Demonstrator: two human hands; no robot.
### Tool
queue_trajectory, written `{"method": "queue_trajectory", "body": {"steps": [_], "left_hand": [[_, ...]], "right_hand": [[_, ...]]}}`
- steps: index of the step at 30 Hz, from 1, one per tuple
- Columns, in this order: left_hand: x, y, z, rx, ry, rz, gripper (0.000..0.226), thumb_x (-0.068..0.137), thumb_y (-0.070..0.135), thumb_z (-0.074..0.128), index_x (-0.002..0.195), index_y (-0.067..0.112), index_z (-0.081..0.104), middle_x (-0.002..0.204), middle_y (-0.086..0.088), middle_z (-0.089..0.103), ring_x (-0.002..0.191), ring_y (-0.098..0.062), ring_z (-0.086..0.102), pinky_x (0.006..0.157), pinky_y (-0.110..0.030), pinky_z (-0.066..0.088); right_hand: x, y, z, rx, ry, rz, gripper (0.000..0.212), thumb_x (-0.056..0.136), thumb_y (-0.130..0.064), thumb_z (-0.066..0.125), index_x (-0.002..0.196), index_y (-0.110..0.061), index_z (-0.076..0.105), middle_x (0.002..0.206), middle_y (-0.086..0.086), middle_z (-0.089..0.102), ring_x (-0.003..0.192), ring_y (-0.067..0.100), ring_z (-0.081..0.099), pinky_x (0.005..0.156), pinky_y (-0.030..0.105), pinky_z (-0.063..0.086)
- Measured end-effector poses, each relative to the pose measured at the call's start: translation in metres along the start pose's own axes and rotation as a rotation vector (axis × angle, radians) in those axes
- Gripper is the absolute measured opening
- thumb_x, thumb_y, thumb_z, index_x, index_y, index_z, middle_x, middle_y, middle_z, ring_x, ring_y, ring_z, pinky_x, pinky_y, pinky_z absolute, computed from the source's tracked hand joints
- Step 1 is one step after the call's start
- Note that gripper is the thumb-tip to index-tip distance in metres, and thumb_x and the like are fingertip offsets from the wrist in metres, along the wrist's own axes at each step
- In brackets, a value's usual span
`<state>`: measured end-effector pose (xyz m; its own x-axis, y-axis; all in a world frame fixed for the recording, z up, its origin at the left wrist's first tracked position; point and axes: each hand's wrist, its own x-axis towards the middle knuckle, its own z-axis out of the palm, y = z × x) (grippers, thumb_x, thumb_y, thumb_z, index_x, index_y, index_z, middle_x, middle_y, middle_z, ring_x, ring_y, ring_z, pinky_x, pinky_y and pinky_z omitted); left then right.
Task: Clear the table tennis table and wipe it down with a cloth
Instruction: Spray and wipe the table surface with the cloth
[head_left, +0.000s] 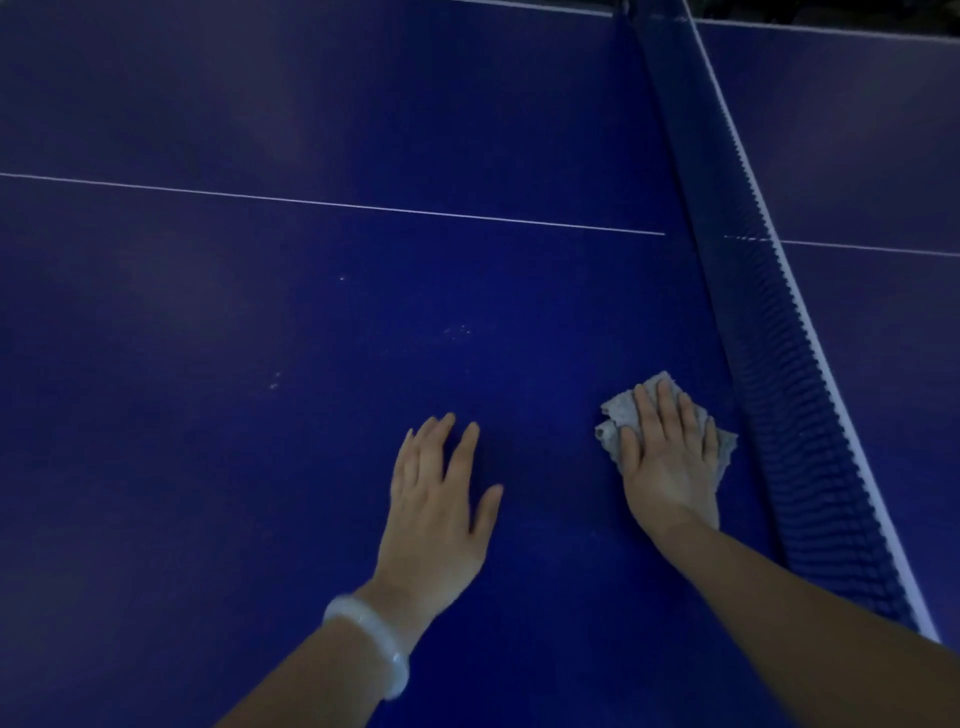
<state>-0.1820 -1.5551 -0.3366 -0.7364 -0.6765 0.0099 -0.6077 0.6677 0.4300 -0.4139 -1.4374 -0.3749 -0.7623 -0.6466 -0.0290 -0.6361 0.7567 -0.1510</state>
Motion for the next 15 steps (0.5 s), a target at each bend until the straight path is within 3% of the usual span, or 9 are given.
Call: {"method": "queue_trajectory", "body": {"steps": [6, 10, 11, 13, 15], "left_hand": [[-0.08, -0.071, -0.022, 0.208, -0.063, -0.152, 0.075, 0.095, 0.058, 0.016, 0.151, 0.011, 0.028, 0.157, -0.011, 0.021, 0.148, -0.025, 0.009, 0.121, -0.045, 0.01], [-0.086, -0.081, -0.018, 0.307, -0.117, -0.128, 0.07, 0.098, 0.053, 0.014, 0.152, 0.01, 0.024, 0.158, -0.013, 0.023, 0.149, -0.027, 0.014, 0.12, -0.049, 0.015], [-0.085, -0.081, -0.017, 0.317, -0.108, -0.132, 0.07, 0.099, 0.053, 0.014, 0.153, 0.01, 0.023, 0.158, -0.013, 0.023, 0.149, -0.027, 0.013, 0.12, -0.049, 0.014], [-0.084, -0.08, -0.014, 0.322, -0.087, -0.139, 0.069, 0.099, 0.053, 0.013, 0.153, 0.011, 0.019, 0.159, -0.012, 0.02, 0.15, -0.025, 0.01, 0.121, -0.047, 0.01], [-0.085, -0.082, -0.012, 0.329, -0.086, -0.138, 0.07, 0.098, 0.054, 0.01, 0.154, 0.013, 0.015, 0.161, -0.01, 0.016, 0.15, -0.023, 0.006, 0.122, -0.045, 0.007]], "right_hand": [[-0.003, -0.003, -0.003, 0.02, -0.014, 0.048, 0.057, 0.101, -0.047, 0.008, 0.155, -0.03, 0.007, 0.164, -0.005, -0.001, 0.15, 0.015, -0.002, 0.122, 0.042, -0.005], [-0.037, -0.043, -0.007, 0.094, 0.04, 0.325, 0.056, 0.103, -0.042, 0.017, 0.156, -0.024, 0.015, 0.164, 0.002, 0.006, 0.15, 0.022, 0.003, 0.121, 0.049, 0.0], [-0.052, -0.061, -0.005, 0.093, 0.064, 0.318, 0.055, 0.103, -0.039, 0.021, 0.156, -0.022, 0.018, 0.163, 0.004, 0.011, 0.15, 0.024, 0.007, 0.121, 0.051, 0.004], [-0.082, -0.094, 0.003, 0.069, 0.019, 0.072, 0.055, 0.102, -0.04, 0.021, 0.155, -0.025, 0.016, 0.164, 0.004, 0.008, 0.15, 0.024, 0.006, 0.121, 0.05, 0.009], [-0.105, -0.106, 0.007, 0.026, -0.105, -0.303, 0.057, 0.102, -0.045, 0.011, 0.156, -0.029, 0.006, 0.164, -0.002, -0.005, 0.151, 0.019, -0.007, 0.122, 0.047, 0.001]]}}
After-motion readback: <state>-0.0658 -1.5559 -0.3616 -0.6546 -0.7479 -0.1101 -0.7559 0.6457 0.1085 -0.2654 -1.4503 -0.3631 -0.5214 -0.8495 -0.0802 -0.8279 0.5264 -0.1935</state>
